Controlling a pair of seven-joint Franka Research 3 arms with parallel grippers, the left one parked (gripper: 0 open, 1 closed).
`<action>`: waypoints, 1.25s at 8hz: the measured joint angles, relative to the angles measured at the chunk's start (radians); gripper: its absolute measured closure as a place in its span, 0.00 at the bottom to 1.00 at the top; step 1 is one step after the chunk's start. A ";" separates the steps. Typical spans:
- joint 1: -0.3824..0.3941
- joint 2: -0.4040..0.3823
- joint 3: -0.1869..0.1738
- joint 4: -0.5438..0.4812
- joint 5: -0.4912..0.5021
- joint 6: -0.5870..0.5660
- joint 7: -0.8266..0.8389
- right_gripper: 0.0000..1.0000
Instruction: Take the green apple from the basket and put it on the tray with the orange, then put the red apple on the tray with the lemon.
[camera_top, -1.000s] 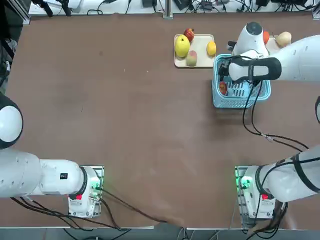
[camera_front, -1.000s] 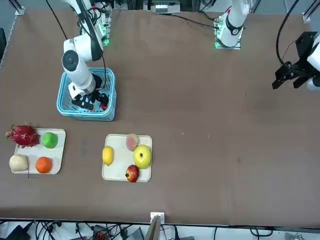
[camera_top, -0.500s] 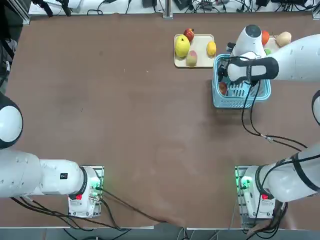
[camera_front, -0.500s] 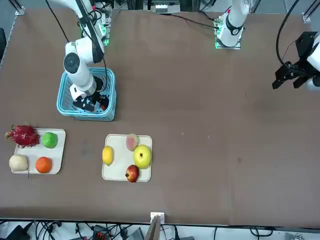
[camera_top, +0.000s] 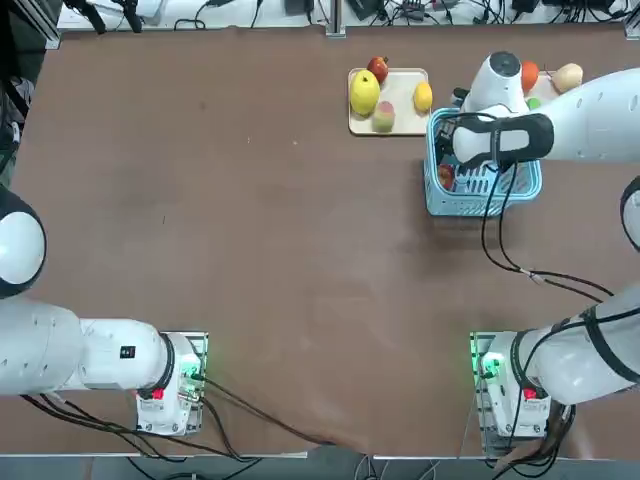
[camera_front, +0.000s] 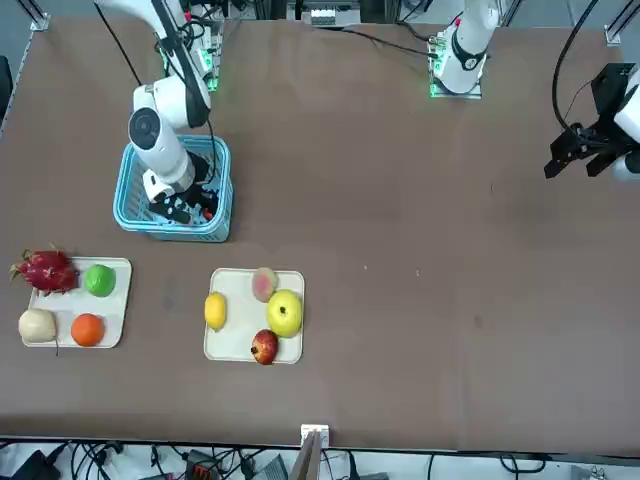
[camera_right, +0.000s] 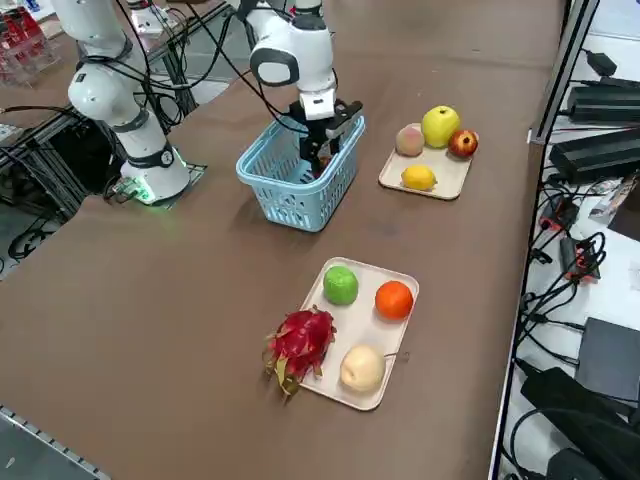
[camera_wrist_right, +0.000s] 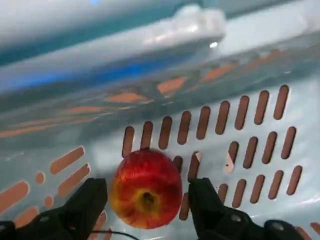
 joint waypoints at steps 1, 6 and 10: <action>0.000 0.005 0.000 0.000 0.003 0.005 0.000 0.00; 0.000 0.038 0.015 0.000 0.007 0.029 0.000 0.00; 0.000 0.045 0.015 0.000 0.010 0.033 0.000 0.00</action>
